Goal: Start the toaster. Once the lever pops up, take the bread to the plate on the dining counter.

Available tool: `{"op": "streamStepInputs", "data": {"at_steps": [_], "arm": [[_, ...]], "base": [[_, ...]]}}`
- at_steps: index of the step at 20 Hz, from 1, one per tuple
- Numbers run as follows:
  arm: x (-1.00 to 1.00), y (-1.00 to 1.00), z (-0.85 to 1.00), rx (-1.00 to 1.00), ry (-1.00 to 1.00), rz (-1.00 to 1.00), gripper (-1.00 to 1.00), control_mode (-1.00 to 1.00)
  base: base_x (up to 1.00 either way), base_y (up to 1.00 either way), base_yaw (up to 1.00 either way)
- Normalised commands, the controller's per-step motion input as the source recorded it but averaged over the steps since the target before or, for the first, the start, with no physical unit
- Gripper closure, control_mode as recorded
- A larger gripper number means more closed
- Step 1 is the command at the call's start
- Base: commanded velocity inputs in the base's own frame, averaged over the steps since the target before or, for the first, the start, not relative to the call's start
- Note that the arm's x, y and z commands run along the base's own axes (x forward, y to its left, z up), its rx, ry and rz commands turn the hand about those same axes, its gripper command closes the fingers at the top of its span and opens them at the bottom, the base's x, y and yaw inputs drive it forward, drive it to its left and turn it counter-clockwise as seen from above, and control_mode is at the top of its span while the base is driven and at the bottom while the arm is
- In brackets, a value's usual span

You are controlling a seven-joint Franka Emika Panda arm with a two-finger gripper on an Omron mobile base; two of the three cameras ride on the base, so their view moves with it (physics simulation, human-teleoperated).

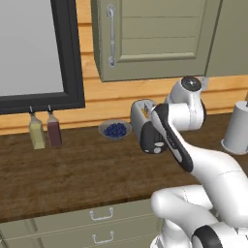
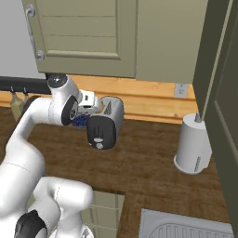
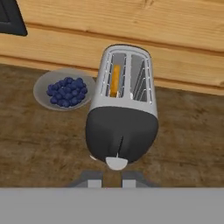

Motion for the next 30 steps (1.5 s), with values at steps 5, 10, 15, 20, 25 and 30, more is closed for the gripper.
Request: {"op": "streamStepInputs", "data": {"at_steps": [5,10,15,20,25,30], "arm": [[0.2,0.05,0.39,-0.03,-0.05,-0.02,-1.0,-1.0],[-0.01,0.0,0.01,0.0,-0.21,-0.13,-1.0,-1.0],[0.01,0.02,-0.03,0.0,-0.19,-0.2,-1.0,-1.0],[0.07,0.05,-0.06,0.05,-0.04,-0.17,-1.0,-1.0],[0.25,0.0,0.0,0.15,0.12,-0.03,-1.0,-1.0],[0.47,0.12,-0.24,0.04,0.13,0.0,-1.0,-1.0]], "base": [[0.0,0.0,0.0],[0.0,0.0,0.0],[0.0,0.0,0.0],[0.0,0.0,0.0],[0.0,0.0,0.0],[0.0,0.0,0.0]]}}
